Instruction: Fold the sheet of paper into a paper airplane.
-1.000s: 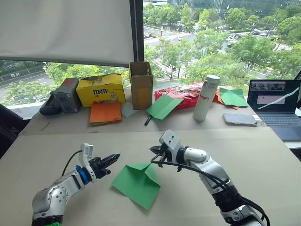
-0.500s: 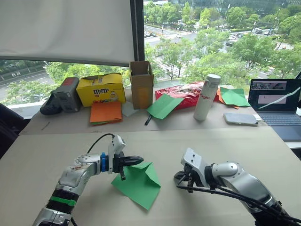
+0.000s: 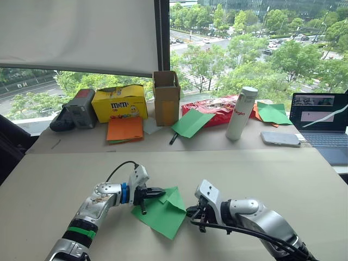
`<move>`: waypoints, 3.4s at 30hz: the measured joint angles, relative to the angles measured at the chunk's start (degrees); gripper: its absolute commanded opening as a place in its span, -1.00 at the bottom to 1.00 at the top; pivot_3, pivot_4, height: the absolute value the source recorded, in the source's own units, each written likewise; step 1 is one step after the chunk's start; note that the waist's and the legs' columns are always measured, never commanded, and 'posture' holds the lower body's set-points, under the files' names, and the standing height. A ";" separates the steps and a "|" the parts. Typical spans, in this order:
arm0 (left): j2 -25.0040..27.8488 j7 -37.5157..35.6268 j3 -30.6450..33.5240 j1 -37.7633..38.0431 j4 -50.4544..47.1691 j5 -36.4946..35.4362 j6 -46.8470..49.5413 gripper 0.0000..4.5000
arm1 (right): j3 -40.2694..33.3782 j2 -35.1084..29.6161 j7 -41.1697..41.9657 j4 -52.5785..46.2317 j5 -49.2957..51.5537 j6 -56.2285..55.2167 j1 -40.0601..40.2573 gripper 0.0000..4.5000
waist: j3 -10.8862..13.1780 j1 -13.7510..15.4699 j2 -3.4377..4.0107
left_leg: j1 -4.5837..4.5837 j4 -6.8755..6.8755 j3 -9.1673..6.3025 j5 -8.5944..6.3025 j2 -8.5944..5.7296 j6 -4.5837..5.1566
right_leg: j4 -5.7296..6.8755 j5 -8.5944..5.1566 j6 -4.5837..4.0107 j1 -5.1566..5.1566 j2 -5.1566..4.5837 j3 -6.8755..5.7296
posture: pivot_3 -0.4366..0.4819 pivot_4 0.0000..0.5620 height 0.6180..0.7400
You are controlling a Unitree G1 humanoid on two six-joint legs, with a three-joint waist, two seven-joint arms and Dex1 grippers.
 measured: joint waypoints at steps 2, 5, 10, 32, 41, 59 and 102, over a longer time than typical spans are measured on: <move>-0.06 0.14 0.12 0.26 -0.18 0.03 -0.12 -0.98 | -0.12 0.63 -0.09 0.88 0.03 -0.08 -1.49 -1.00 | 0.00 -0.01 0.01 | 0.02 0.00 0.00 0.00 -0.02 0.00 | 0.02 0.00 0.00 0.00 0.01 -0.03 | -0.05 -0.47 1.00; -0.14 0.74 0.58 1.42 -1.30 0.02 -0.07 -0.98 | -1.06 1.79 -0.42 1.76 0.12 -0.10 -4.29 -1.00 | -0.01 -0.10 0.02 | 0.09 -0.01 0.01 0.00 0.00 0.00 | 0.04 0.00 0.00 0.00 0.02 -0.03 | -0.05 -0.47 1.00; -0.60 1.58 1.14 2.83 -3.60 -0.09 1.46 -0.98 | -1.20 3.98 -1.01 3.84 0.05 -1.37 -6.73 -1.00 | -0.02 -0.02 0.03 | 0.14 -0.01 0.00 0.03 -0.02 -0.04 | 0.05 0.00 0.00 -0.02 0.01 -0.07 | -0.05 -0.47 1.00; 0.82 1.97 0.72 6.92 -12.79 -1.05 8.72 -0.98 | 2.32 10.79 -3.69 18.46 -3.60 -9.84 -10.77 -1.00 | -0.03 -0.92 0.05 | 0.16 -0.02 0.01 0.13 -0.02 -0.22 | 0.19 0.01 -0.01 -0.01 0.02 -0.04 | -0.05 -0.47 1.00; 5.70 2.29 5.51 7.60 -12.54 -1.64 9.94 -0.98 | 3.83 13.03 -3.20 22.77 -5.21 -13.78 -11.23 -1.00 | -0.05 -1.48 0.08 | 0.23 -0.05 0.01 0.12 0.01 -0.22 | 0.20 0.01 -0.01 -0.07 0.06 -0.04 | -0.05 -0.47 1.00; 1.85 4.00 7.98 5.48 -14.67 -8.58 14.99 -0.98 | 4.52 11.87 -3.15 22.64 -7.39 -16.29 -10.04 -1.00 | -0.32 -1.34 0.22 | 0.29 0.01 0.00 0.13 -0.11 -0.23 | 0.76 0.02 -0.02 -0.02 -0.03 -0.03 | -0.05 -0.47 1.00; -2.58 5.73 7.46 5.99 -13.82 -7.54 11.06 -0.98 | -0.69 14.16 -7.29 33.29 -8.36 -32.39 -8.38 -1.00 | -0.33 -0.30 0.21 | 0.38 0.06 -0.01 0.12 -0.23 -0.18 | 0.68 0.01 -0.02 0.07 -0.07 -0.03 | -0.05 -0.47 1.00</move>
